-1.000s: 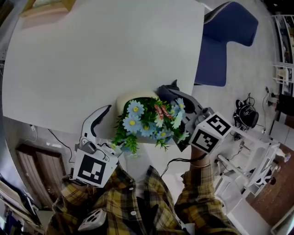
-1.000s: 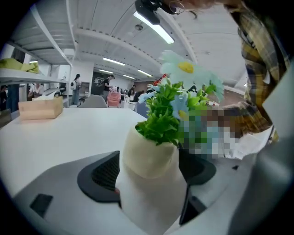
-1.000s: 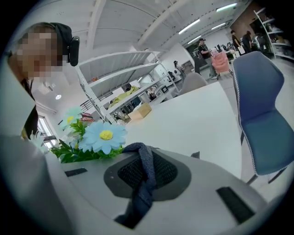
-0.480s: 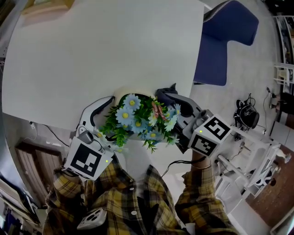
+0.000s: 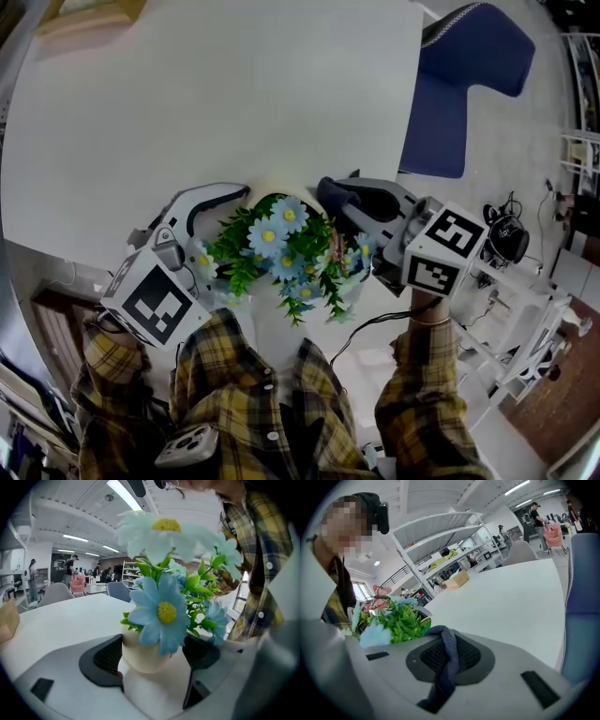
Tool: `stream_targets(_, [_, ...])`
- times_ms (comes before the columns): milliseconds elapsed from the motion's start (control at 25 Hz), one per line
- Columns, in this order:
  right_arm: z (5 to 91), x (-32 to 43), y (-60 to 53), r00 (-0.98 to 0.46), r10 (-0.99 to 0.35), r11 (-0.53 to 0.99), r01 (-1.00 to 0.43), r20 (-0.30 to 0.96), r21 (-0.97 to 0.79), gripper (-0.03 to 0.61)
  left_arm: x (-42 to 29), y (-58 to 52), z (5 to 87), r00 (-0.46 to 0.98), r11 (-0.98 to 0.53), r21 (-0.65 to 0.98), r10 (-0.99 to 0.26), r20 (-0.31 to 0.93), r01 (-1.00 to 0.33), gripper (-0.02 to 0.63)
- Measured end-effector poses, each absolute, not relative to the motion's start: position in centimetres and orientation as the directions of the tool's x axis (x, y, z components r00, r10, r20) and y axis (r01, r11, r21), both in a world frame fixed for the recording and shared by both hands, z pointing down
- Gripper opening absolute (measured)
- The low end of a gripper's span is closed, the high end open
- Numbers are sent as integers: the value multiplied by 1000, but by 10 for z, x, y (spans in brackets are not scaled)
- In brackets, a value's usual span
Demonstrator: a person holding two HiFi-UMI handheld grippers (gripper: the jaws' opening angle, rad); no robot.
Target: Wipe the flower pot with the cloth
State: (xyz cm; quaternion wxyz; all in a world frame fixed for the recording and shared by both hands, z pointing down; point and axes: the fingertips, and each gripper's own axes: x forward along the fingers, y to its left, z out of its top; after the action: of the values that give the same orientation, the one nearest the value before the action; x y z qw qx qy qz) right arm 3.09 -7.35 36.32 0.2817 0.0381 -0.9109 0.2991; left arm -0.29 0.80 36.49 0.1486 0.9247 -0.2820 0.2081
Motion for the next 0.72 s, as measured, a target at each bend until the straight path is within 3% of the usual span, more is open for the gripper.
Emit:
stream_targets(400, [374, 14, -103, -812, 216, 821, -149, 543, -550, 15, 16, -18, 368, 830, -912, 171, -245, 501, -372, 411])
stream_targets(720, [377, -5, -104, -790, 210, 837, -158, 576, -523, 15, 15, -16, 369, 850, -937, 177, -180, 496, -302, 411])
